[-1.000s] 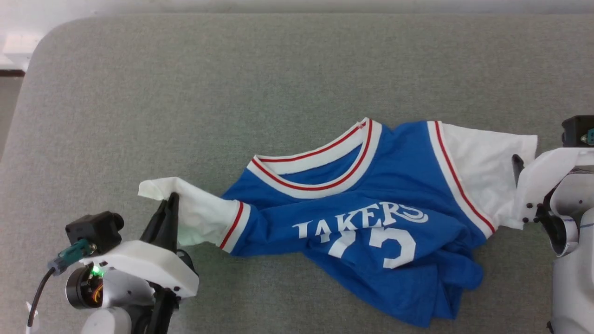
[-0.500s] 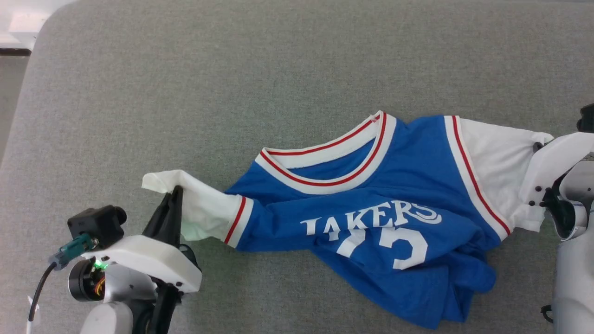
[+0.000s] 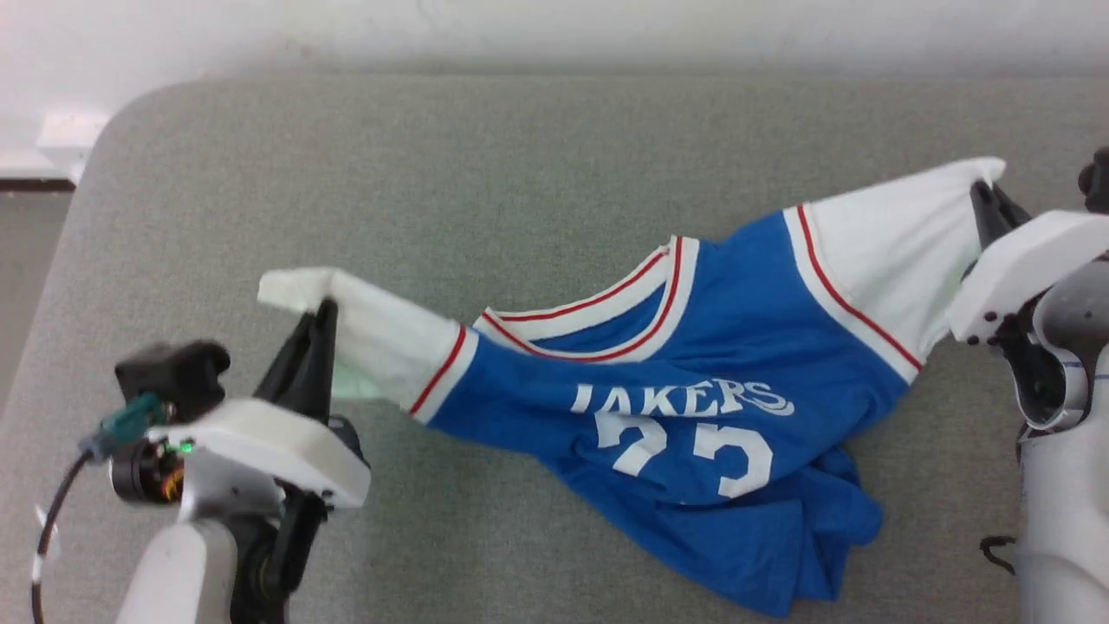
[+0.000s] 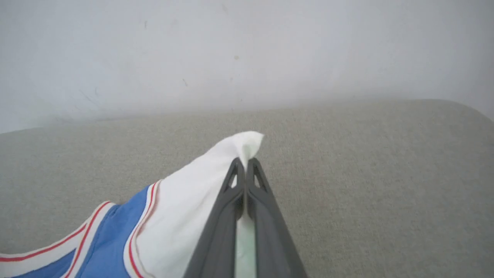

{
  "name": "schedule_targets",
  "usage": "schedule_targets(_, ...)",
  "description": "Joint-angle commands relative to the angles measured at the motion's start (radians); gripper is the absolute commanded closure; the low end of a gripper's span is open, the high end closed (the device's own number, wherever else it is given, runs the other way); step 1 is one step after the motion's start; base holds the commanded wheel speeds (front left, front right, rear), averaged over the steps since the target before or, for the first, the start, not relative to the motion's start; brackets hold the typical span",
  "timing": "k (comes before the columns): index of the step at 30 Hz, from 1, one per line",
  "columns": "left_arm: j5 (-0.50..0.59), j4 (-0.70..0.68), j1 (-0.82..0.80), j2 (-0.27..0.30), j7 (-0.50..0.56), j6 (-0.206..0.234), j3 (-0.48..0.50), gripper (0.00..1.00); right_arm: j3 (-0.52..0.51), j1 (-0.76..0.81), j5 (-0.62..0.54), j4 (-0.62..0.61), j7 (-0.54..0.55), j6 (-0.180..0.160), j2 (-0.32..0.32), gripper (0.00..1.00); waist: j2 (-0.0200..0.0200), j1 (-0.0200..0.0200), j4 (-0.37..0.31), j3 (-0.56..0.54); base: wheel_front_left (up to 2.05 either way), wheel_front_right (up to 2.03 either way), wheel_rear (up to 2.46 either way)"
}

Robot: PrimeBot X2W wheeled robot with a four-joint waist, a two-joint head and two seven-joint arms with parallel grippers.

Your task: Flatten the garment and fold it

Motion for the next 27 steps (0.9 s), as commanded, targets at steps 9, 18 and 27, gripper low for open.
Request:
schedule_targets(9, 0.05, 0.076, -0.343, 0.071, 0.083, -0.057, -0.043, 1.0, 0.136, -0.175, 0.049, -0.084, 0.02, -0.001, -0.015, 1.0, 0.0, 0.0001, -0.062, -0.156, 0.0, 0.0, 0.0)
schedule_targets(18, 0.095, 0.27, -0.654, 0.103, 0.137, -0.1, -0.087, 1.0, 0.224, -0.387, 0.033, 0.024, 0.029, -0.001, -0.032, 1.0, 0.0, 0.0001, -0.108, -0.195, 0.0, 0.0, 0.0)
schedule_targets(27, 0.126, 0.464, -0.935, 0.114, 0.181, -0.107, -0.105, 1.0, 0.258, -0.625, -0.025, 0.204, -0.011, -0.001, -0.019, 1.0, 0.0, 0.0001, -0.161, -0.175, 0.0, 0.0, 0.0)
